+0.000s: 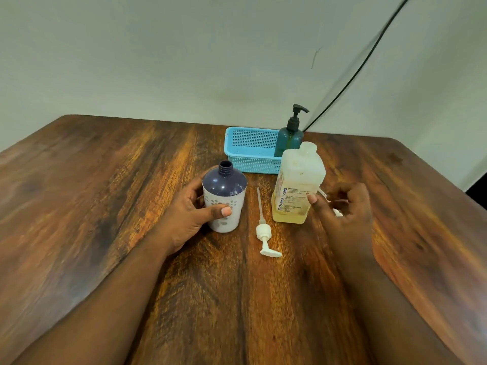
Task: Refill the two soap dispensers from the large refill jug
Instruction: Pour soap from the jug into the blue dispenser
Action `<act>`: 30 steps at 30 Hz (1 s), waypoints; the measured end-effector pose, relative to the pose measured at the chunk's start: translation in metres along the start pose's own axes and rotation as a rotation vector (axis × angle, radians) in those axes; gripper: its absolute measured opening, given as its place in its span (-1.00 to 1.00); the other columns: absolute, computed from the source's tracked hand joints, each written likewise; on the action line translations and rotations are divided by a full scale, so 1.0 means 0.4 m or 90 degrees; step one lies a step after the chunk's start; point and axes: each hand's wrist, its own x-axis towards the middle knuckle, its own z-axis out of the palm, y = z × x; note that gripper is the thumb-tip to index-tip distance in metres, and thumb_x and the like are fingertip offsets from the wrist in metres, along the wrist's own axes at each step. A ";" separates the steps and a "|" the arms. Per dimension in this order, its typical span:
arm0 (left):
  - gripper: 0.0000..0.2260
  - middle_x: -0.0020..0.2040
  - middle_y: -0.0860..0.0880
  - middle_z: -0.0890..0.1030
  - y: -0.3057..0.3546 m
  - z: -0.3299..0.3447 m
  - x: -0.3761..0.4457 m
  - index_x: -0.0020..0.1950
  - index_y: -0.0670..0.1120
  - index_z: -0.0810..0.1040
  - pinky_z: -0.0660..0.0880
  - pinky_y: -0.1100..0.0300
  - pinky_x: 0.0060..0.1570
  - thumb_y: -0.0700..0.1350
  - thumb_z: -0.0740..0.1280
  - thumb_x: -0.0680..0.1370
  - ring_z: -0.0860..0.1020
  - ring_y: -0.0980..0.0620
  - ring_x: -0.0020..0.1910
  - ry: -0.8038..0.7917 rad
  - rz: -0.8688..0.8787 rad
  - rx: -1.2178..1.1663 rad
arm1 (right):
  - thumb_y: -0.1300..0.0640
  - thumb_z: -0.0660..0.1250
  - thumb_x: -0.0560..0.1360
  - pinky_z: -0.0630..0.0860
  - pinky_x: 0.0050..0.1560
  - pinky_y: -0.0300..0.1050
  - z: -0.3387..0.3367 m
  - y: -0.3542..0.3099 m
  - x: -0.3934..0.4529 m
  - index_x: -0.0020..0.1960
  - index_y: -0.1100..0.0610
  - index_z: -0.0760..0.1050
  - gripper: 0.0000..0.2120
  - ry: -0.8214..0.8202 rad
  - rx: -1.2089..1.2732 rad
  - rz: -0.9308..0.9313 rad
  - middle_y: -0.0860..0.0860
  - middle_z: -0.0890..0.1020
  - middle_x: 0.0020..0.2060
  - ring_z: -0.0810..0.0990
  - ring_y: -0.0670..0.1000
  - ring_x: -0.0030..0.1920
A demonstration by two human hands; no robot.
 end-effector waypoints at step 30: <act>-0.20 0.27 0.10 0.61 -0.007 -0.010 0.000 0.45 0.15 0.38 0.56 0.22 0.15 -0.21 0.56 0.27 0.59 0.14 0.22 -0.007 -0.009 -0.002 | -0.07 0.55 0.31 0.48 0.21 0.02 0.088 -0.036 0.020 0.40 -0.08 0.24 -0.23 -0.129 -0.026 0.098 -0.12 0.41 0.29 0.39 -0.04 0.25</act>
